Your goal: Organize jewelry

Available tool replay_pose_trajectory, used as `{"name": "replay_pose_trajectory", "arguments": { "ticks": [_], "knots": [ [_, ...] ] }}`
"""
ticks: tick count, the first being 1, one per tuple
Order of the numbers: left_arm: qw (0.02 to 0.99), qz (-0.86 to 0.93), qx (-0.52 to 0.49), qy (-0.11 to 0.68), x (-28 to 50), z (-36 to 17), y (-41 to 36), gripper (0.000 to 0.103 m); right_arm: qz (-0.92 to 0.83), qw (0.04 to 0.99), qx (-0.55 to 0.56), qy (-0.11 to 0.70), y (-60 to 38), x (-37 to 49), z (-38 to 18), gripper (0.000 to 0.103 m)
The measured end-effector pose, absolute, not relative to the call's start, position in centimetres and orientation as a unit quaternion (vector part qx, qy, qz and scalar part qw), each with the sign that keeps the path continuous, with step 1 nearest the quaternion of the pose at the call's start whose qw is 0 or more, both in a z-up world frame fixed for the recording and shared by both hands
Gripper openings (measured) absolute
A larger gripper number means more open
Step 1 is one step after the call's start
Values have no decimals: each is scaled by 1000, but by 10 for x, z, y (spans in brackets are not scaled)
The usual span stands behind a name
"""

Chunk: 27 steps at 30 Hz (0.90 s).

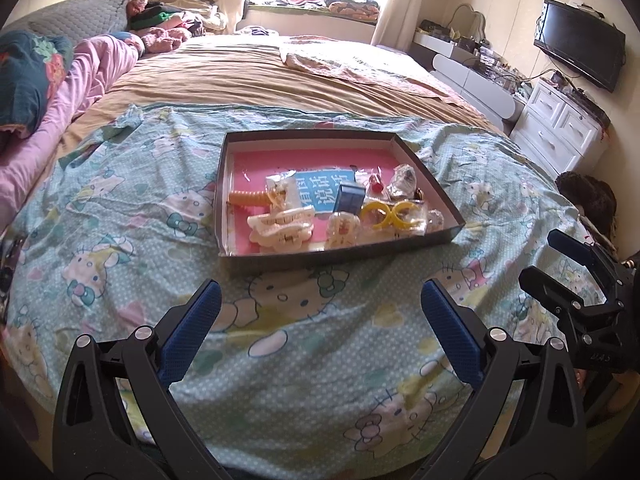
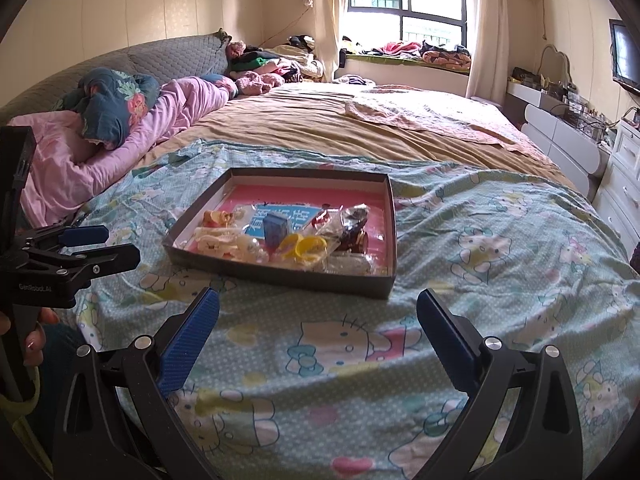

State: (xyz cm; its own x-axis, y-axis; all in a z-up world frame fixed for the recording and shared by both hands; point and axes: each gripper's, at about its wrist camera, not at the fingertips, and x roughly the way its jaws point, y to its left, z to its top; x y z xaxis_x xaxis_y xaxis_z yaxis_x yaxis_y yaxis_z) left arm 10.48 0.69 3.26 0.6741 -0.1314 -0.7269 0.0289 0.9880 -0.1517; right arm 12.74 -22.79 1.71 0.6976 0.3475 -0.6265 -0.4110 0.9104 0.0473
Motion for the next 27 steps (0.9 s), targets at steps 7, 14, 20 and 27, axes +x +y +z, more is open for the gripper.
{"name": "replay_pose_trajectory", "arguments": {
  "ticks": [7, 14, 20, 27],
  "knots": [
    [913, -38, -73, 400, 83, 13, 7, 93, 200, 914, -38, 351, -230, 112, -6, 98],
    [912, -28, -71, 403, 73, 5, 7, 93, 202, 910, -26, 362, -228, 107, -14, 98],
    [914, -27, -69, 399, 69, 8, 5, 93, 200, 911, -26, 361, -230, 106, -13, 98],
    [914, -28, -67, 399, 68, 8, 3, 93, 199, 912, -25, 357, -233, 105, -10, 98]
  ]
}}
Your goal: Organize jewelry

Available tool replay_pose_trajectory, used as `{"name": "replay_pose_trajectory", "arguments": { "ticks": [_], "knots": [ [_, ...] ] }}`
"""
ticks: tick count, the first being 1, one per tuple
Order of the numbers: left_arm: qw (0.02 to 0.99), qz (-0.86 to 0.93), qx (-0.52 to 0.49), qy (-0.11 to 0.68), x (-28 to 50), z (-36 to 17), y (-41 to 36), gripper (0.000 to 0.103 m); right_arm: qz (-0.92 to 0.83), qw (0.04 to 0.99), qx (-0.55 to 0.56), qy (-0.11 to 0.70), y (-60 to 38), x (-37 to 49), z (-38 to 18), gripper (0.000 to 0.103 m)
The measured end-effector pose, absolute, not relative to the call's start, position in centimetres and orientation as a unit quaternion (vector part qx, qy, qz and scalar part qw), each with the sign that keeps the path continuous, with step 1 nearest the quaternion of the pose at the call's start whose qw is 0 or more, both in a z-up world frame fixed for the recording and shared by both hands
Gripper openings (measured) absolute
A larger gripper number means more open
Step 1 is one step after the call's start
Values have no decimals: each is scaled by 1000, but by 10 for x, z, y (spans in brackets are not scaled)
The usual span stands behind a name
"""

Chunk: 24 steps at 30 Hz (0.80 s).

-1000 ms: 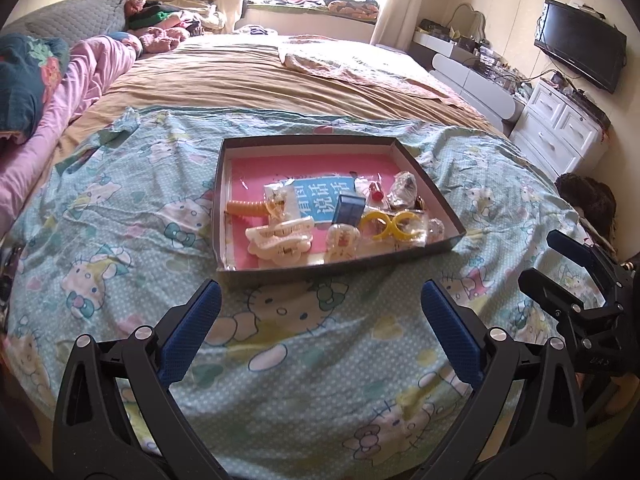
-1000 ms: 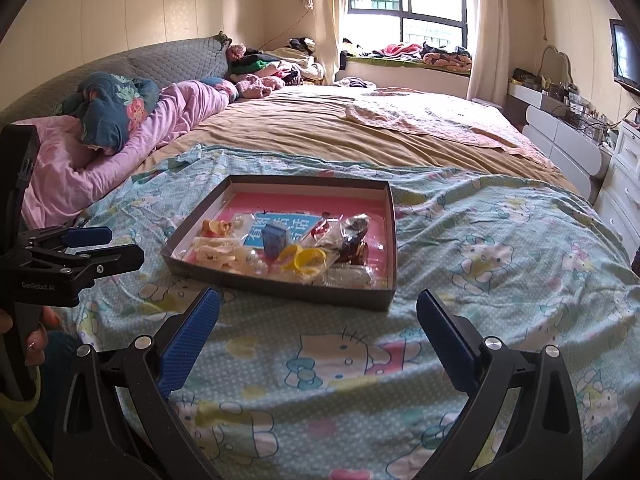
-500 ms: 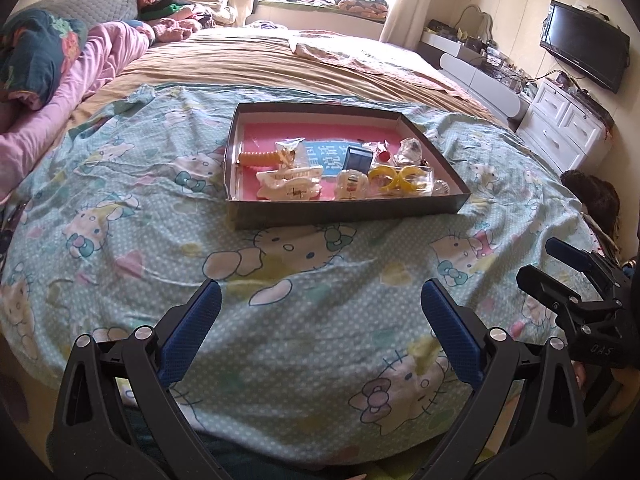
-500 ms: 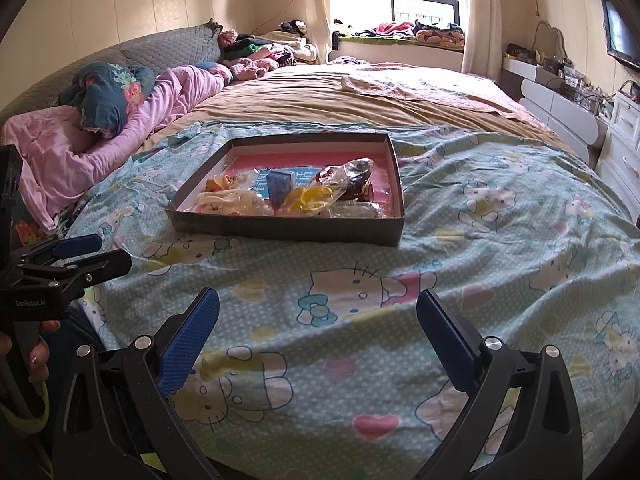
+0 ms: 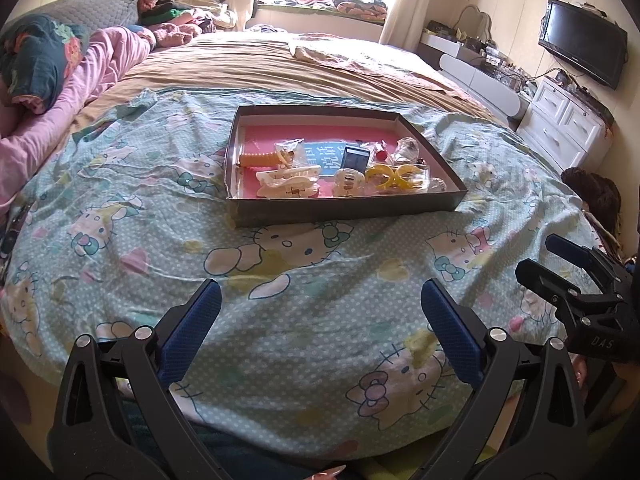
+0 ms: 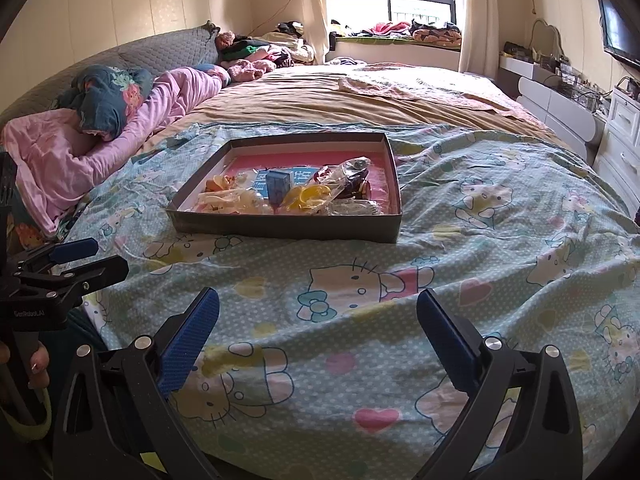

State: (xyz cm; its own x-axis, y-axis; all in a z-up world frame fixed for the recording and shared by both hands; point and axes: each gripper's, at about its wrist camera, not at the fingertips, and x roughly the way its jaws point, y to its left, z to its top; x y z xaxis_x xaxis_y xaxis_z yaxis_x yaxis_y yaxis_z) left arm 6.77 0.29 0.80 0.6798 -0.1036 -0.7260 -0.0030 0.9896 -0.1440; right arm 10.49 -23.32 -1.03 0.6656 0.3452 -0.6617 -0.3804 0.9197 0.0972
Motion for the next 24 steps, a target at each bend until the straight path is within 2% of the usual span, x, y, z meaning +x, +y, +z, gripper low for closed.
{"name": "replay_pose_trajectory", "arguments": {
  "ticks": [24],
  "knots": [
    [915, -26, -63, 397, 63, 10, -2, 93, 200, 912, -27, 358, -232, 103, -7, 98]
  ]
}}
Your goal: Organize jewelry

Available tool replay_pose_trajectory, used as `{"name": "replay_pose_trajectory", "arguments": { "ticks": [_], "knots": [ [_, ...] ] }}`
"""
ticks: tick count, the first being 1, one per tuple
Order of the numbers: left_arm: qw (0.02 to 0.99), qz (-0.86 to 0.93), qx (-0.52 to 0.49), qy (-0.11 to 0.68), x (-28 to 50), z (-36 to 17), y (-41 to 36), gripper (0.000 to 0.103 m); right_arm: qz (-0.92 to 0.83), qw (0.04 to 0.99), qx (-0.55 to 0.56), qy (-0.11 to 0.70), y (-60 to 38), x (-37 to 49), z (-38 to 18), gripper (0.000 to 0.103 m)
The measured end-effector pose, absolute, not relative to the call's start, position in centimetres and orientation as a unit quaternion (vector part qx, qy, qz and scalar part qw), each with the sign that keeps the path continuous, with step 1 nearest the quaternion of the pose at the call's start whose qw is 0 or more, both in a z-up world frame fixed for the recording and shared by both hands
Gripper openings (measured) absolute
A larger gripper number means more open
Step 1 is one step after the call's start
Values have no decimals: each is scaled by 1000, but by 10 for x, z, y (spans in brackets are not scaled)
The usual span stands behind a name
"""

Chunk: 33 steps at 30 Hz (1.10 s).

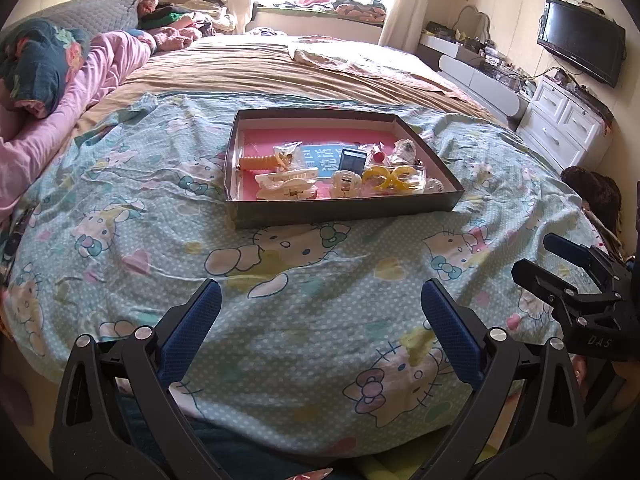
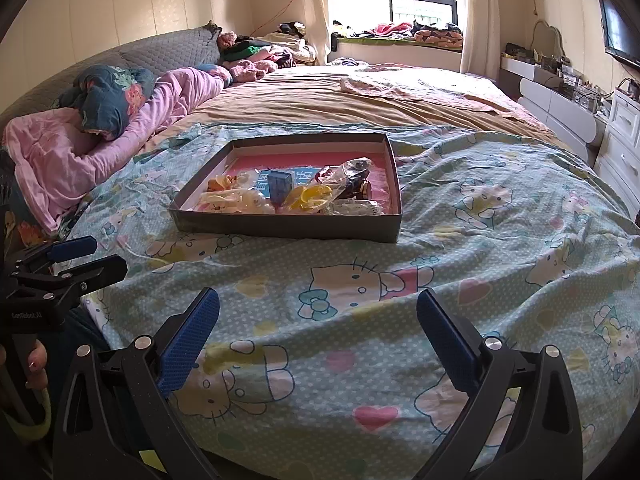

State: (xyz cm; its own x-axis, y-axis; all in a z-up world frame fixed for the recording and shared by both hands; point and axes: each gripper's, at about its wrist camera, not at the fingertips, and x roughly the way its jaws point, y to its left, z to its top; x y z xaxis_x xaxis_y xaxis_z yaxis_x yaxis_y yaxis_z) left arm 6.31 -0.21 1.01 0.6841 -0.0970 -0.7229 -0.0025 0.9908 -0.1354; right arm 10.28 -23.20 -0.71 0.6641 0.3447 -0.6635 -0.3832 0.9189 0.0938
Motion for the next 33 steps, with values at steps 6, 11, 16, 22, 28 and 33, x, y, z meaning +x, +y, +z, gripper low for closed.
{"name": "replay_pose_trajectory", "arguments": {
  "ticks": [6, 11, 16, 22, 28, 33],
  "knots": [
    [915, -25, -62, 398, 64, 10, -1, 93, 201, 912, -27, 358, -231, 102, -7, 98],
    [915, -25, -61, 398, 64, 10, -1, 94, 200, 911, -27, 358, -231, 102, -7, 98],
    [915, -24, -61, 398, 64, 11, 0, 94, 199, 912, -27, 358, -231, 102, -7, 98],
    [916, -24, -61, 396, 63, 11, 2, 94, 202, 912, -28, 357, -230, 102, -7, 98],
    [916, -22, -59, 397, 61, 12, 3, 94, 203, 911, -29, 358, -229, 103, -8, 98],
    [916, -23, -59, 397, 62, 13, 2, 94, 204, 911, -29, 358, -228, 104, -8, 98]
  ]
}}
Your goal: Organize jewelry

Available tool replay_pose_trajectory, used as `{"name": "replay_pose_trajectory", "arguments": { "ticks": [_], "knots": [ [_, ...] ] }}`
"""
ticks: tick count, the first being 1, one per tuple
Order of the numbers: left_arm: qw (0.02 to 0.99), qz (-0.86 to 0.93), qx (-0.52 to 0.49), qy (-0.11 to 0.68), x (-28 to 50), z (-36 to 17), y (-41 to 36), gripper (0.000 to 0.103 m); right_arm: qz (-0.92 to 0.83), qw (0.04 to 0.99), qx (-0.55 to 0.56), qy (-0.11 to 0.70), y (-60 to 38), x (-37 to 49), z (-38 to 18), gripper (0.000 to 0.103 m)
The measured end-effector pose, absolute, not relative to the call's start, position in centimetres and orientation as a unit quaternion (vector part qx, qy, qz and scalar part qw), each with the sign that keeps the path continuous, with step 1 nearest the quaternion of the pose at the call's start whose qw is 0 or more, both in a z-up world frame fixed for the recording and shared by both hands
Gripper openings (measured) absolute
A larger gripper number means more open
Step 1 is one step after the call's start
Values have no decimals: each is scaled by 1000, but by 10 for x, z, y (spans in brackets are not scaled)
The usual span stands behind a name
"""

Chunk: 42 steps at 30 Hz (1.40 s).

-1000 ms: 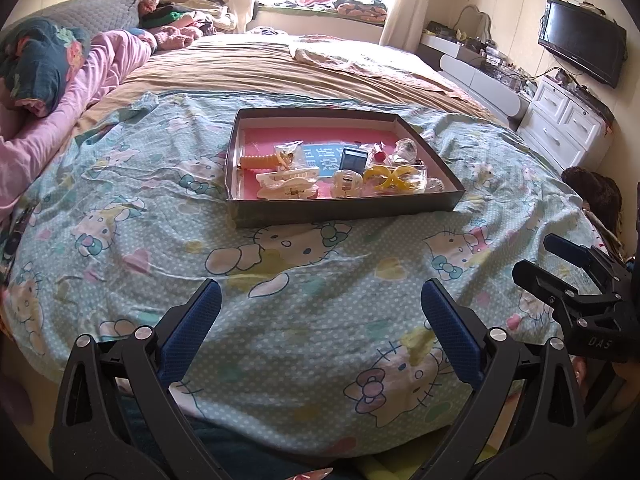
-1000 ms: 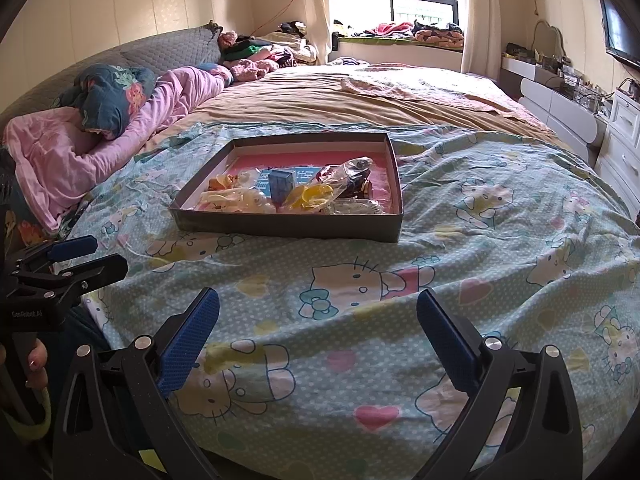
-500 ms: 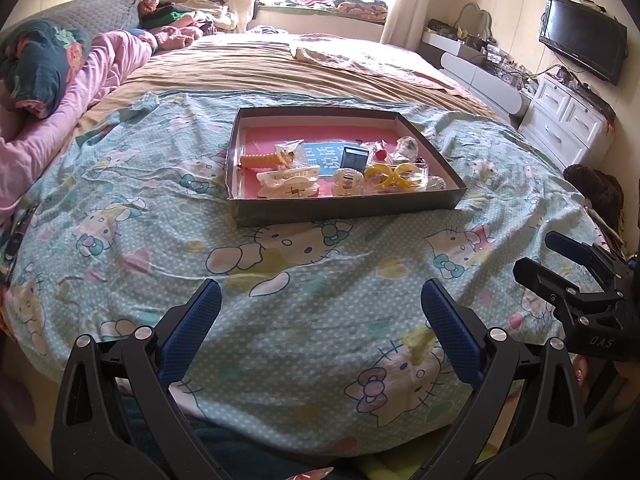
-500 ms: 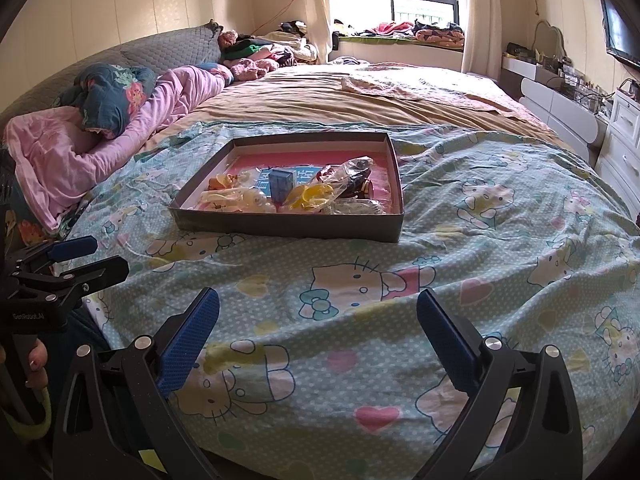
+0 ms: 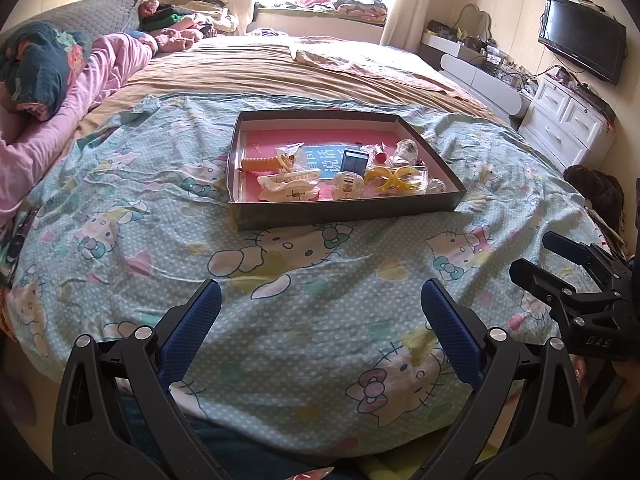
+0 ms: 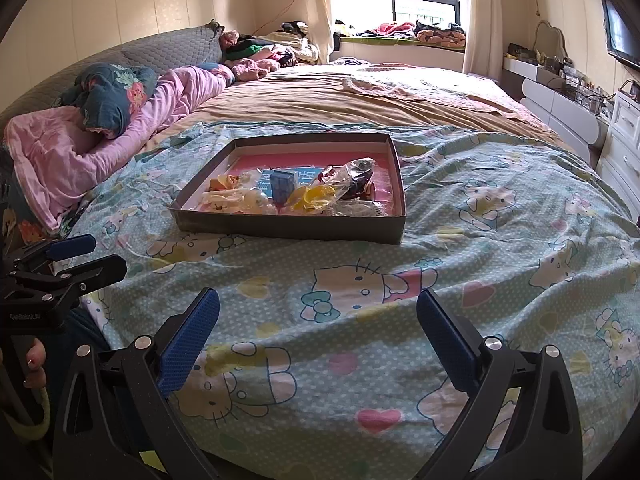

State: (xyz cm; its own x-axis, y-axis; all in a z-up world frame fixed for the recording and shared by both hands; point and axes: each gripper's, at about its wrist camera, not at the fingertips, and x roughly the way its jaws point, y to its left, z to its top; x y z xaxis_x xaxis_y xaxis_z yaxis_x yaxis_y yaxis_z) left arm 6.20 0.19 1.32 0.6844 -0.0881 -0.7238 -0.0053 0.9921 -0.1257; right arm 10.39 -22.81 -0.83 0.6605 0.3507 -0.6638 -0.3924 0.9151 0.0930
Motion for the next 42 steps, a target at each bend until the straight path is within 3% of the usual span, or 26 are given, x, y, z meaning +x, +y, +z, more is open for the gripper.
{"name": "replay_pose_trajectory", "arguments": {
  "ticks": [42],
  "knots": [
    [902, 37, -82, 421, 90, 0, 32, 94, 155, 915, -28, 370, -251, 147, -19, 98]
  ]
}}
